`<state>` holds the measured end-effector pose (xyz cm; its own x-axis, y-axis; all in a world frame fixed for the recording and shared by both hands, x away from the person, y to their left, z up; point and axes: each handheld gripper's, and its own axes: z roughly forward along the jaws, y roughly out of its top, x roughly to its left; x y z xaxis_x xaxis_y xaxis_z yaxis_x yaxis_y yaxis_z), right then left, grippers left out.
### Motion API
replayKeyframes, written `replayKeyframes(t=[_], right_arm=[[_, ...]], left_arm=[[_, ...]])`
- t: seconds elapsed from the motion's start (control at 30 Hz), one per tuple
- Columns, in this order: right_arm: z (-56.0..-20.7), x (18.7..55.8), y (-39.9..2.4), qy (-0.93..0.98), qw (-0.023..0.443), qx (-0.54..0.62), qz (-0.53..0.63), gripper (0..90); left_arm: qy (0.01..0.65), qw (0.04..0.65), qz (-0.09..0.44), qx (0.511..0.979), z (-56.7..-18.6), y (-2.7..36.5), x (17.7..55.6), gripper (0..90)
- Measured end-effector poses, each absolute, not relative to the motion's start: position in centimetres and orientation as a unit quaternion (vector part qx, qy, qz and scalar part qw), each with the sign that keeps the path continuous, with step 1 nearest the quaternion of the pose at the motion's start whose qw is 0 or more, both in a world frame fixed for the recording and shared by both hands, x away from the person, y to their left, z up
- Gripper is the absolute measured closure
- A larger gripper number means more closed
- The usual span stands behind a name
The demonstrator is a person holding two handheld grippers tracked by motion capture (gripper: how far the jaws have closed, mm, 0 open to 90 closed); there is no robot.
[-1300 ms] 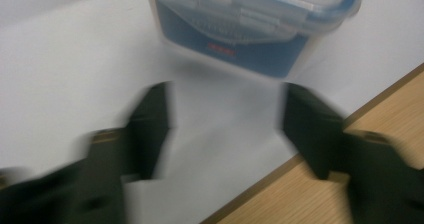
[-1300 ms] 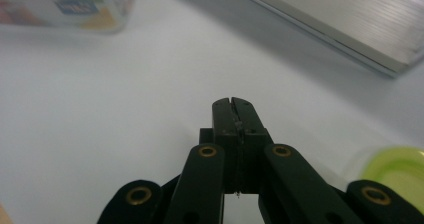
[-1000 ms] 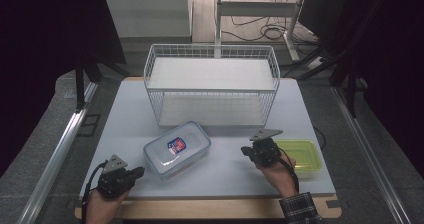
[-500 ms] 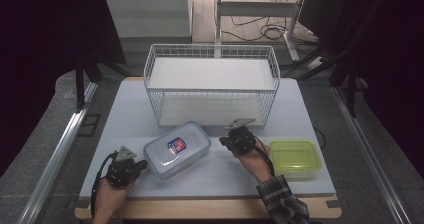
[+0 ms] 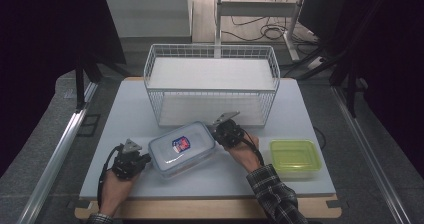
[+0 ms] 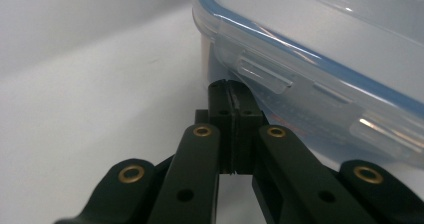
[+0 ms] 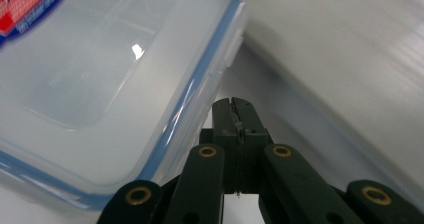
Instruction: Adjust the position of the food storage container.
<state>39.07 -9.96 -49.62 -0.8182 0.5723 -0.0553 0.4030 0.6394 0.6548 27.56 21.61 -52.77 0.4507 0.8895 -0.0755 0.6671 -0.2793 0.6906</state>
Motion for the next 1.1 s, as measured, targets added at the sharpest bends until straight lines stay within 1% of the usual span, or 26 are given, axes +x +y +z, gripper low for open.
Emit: replayKeyframes(t=[0.1, 0.13, 0.23, 0.5, 0.73, 0.97, 1.03, 1.07, 1.1], right_arm=[[-50.0, 37.9, -10.6, 0.895, 0.136, 0.274, 0.324, 89.4], [-49.9, 37.1, -11.4, 0.891, 0.130, 0.285, 0.327, 89.4], [-49.8, 36.4, -12.2, 0.890, 0.124, 0.294, 0.326, 89.4], [-49.3, 33.6, -15.4, 0.888, 0.133, 0.313, 0.310, 89.4], [-49.1, 31.7, -17.4, 0.885, 0.145, 0.325, 0.300, 89.4], [-49.1, 30.5, -18.6, 0.881, 0.148, 0.333, 0.301, 89.3], [-49.1, 30.5, -19.0, 0.880, 0.139, 0.333, 0.307, 86.9], [-49.0, 30.5, -19.3, 0.879, 0.146, 0.334, 0.307, 82.6], [-49.0, 30.5, -19.3, 0.879, 0.146, 0.334, 0.307, 82.6]], left_arm=[[0.492, 0.330, 0.168, 0.788, -52.8, 21.0, 28.0, 90.0], [0.490, 0.331, 0.166, 0.789, -52.8, 20.8, 28.1, 90.0], [0.485, 0.334, 0.157, 0.793, -52.8, 20.2, 28.5, 90.0], [0.459, 0.337, 0.147, 0.809, -52.7, 17.8, 29.5, 90.0], [0.435, 0.339, 0.135, 0.823, -52.7, 15.6, 30.1, 90.0], [0.423, 0.338, 0.132, 0.831, -52.6, 14.7, 29.9, 90.0], [0.420, 0.341, 0.130, 0.831, -52.5, 14.9, 29.8, 89.9], [0.418, 0.339, 0.137, 0.832, -52.3, 15.1, 29.6, 86.3], [0.417, 0.331, 0.150, 0.833, -52.2, 15.3, 29.5, 86.3]])
